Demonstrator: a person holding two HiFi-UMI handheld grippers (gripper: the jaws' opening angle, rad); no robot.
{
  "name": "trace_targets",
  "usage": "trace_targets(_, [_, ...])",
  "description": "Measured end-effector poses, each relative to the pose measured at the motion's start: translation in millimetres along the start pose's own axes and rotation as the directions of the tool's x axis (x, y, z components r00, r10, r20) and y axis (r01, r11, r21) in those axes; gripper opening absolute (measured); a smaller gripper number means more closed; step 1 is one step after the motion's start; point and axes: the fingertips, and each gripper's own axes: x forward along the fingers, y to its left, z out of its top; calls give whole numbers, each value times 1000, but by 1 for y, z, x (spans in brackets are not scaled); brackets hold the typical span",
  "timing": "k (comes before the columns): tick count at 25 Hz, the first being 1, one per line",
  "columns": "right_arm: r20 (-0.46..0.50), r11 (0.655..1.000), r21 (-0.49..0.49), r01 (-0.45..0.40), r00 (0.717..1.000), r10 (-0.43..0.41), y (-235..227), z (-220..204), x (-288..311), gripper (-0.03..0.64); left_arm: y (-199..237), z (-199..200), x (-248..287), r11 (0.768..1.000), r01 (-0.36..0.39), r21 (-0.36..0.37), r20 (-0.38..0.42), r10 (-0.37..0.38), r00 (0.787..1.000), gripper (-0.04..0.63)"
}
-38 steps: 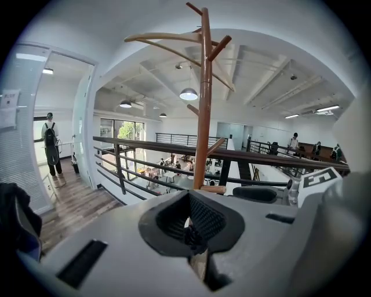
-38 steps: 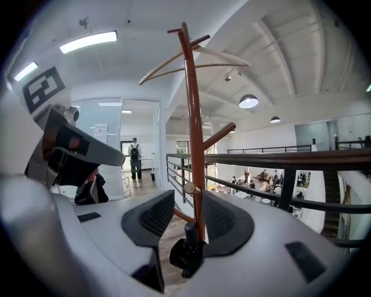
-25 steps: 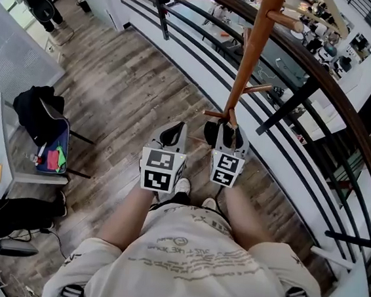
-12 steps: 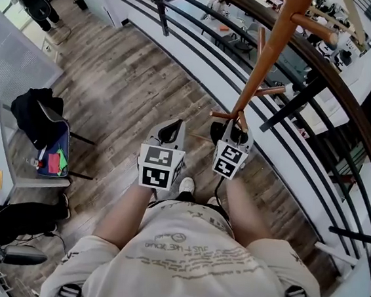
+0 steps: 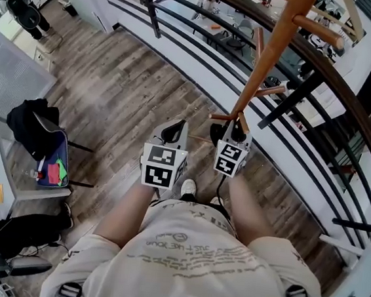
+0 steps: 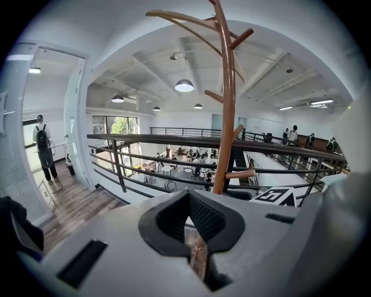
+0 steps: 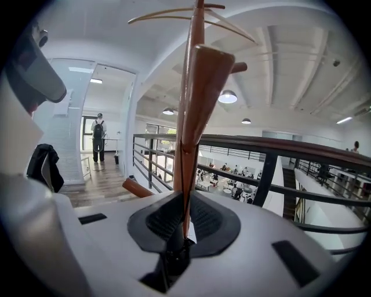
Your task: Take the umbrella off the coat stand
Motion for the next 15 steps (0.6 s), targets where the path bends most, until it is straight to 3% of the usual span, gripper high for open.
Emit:
trace_targets(4, [-7, 1000, -5, -15, 1000, 15, 3, 1, 2, 11, 4, 7, 6, 1000, 14, 1, 11, -14, 1000, 5])
trace_targets(15, [-39, 993, 70, -98, 994, 101, 2, -1, -9, 6, -8, 21, 20, 997, 77, 14, 35, -77, 996, 5])
